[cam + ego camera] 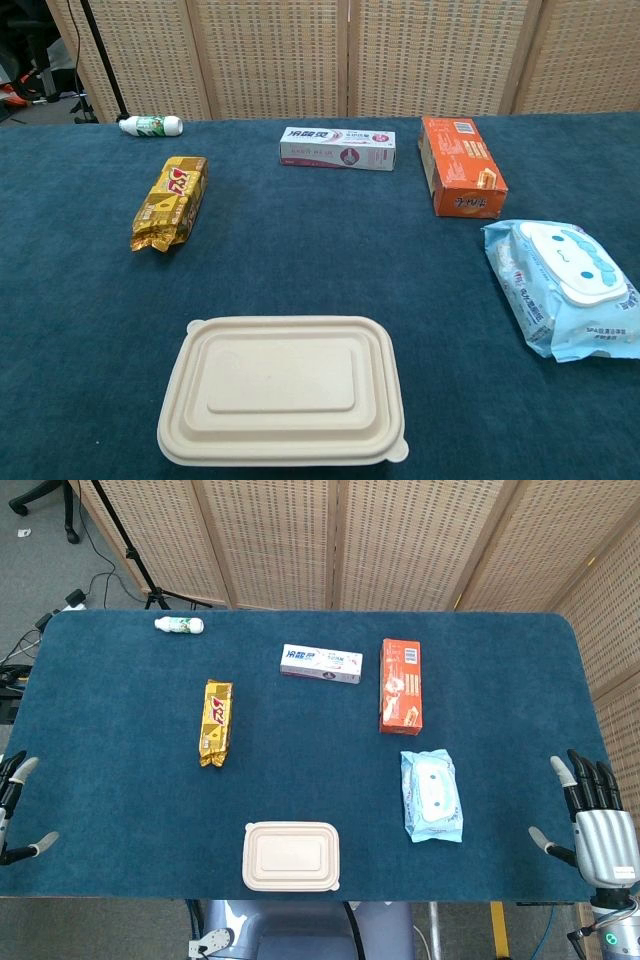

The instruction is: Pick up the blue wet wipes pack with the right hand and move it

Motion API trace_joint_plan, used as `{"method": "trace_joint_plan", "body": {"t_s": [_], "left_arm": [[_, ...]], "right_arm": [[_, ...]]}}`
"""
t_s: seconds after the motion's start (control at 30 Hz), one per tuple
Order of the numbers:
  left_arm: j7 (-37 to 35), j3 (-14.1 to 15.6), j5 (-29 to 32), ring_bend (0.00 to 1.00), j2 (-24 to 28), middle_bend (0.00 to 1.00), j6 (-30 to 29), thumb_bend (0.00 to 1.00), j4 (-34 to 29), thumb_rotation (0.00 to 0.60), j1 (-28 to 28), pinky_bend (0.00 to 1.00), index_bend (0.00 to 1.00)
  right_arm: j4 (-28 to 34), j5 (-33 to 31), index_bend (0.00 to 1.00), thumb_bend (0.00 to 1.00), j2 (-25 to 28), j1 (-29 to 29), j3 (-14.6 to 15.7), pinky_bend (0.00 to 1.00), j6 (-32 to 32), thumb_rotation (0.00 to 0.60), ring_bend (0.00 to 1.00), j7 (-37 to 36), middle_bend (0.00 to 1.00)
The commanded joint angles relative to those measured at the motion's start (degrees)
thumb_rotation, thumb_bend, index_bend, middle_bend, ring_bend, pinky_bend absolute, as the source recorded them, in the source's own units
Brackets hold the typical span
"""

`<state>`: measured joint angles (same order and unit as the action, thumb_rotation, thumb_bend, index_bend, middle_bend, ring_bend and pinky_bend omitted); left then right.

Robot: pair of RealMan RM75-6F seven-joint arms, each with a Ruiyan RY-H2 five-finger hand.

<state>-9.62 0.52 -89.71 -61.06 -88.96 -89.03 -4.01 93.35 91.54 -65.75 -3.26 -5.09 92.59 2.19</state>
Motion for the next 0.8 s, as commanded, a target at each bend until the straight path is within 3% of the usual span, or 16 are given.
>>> {"method": "trace_joint_plan", "body": {"t_s": [0.03, 0.67, 0.7, 0.73, 0.8], "left_arm": [[0.08, -0.05, 0.15, 0.0, 0.03, 0.0, 0.17, 0.0, -0.09, 0.6, 0.02, 0.0, 0.0], [0.3, -0.56, 0.56, 0.0, 0.21, 0.0, 0.45, 0.0, -0.53, 0.6, 0.3, 0.0, 0.0], [0.21, -0.59, 0.59, 0.0, 0.25, 0.0, 0.4, 0.0, -0.63, 0.6, 0.34, 0.0, 0.0], [0.11, -0.59, 0.59, 0.0, 0.3, 0.0, 0.39, 0.0, -0.73, 0.6, 0.37, 0.0, 0.0], [-0.1, -0.53, 0.46, 0.0, 0.4, 0.0, 0.36, 0.0, -0.87, 0.6, 0.45, 0.0, 0.0]], "right_arm": [[-0.03, 0.02, 0.0, 0.0, 0.02, 0.0, 0.01, 0.0, -0.01, 0.6, 0.0, -0.08, 0.0], [1.25, -0.65, 0.0, 0.01, 1.11, -0.8, 0.89, 0.0, -3.06, 0.6, 0.0, -4.59, 0.0], [1.73, -1.73, 0.0, 0.06, 0.9, -0.62, 0.55, 0.0, -3.04, 0.6, 0.0, -4.97, 0.0], [2.27, -2.7, 0.0, 0.2, 0.71, -0.51, 0.26, 0.0, -3.14, 0.6, 0.0, -5.3, 0.0], [4.58, -4.83, 0.01, 0.68, 1.09, -0.87, 0.13, 0.0, -5.41, 0.6, 0.0, -9.94, 0.0]]}}
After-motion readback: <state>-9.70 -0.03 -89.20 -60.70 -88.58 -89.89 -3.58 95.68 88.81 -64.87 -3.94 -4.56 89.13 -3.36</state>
